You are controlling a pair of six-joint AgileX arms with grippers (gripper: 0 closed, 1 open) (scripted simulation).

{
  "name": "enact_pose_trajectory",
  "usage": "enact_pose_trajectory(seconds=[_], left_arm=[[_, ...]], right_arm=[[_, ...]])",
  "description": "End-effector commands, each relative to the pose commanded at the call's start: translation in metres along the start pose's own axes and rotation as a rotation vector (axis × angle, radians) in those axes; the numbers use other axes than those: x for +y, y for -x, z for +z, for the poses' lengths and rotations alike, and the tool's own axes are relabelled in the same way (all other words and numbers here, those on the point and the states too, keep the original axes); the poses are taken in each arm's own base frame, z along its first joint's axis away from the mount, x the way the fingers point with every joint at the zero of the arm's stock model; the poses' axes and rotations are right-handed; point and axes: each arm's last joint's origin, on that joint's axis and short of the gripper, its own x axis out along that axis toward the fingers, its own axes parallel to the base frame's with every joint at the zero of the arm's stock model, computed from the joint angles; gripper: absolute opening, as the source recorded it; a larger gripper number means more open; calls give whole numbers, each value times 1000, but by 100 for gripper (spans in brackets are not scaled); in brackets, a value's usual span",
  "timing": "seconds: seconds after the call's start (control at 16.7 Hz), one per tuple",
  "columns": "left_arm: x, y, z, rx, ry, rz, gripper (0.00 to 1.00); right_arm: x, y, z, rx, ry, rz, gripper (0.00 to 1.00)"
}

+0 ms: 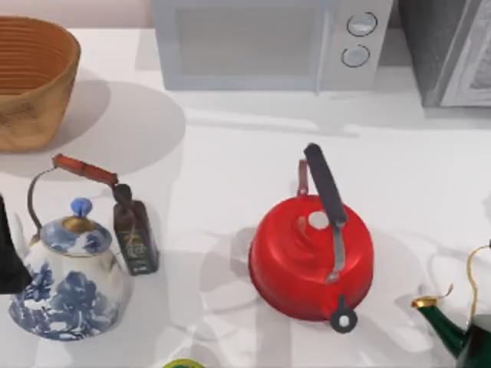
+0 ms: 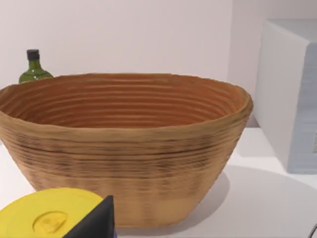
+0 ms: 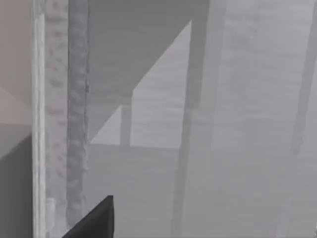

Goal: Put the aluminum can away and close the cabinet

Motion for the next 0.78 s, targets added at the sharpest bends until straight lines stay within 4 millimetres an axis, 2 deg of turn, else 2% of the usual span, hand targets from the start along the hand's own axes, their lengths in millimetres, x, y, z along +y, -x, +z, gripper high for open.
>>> enact_pose_trajectory(seconds=[0.18, 0.3, 0.42, 0.6, 0.78], left_arm=[[0, 0, 0, 0, 0, 0, 100], [0, 0, 0, 0, 0, 0, 100], [0, 0, 0, 0, 0, 0, 100], [0, 0, 0, 0, 0, 0, 100], [0, 0, 0, 0, 0, 0, 100]], right_arm=[[-43, -18, -18, 39, 14, 8, 100], [-72, -19, -38, 79, 5, 15, 100], [-96, -12, -57, 114, -12, 24, 100], [-120, 5, -78, 153, -47, 36, 100], [-129, 16, -86, 171, -73, 41, 100]])
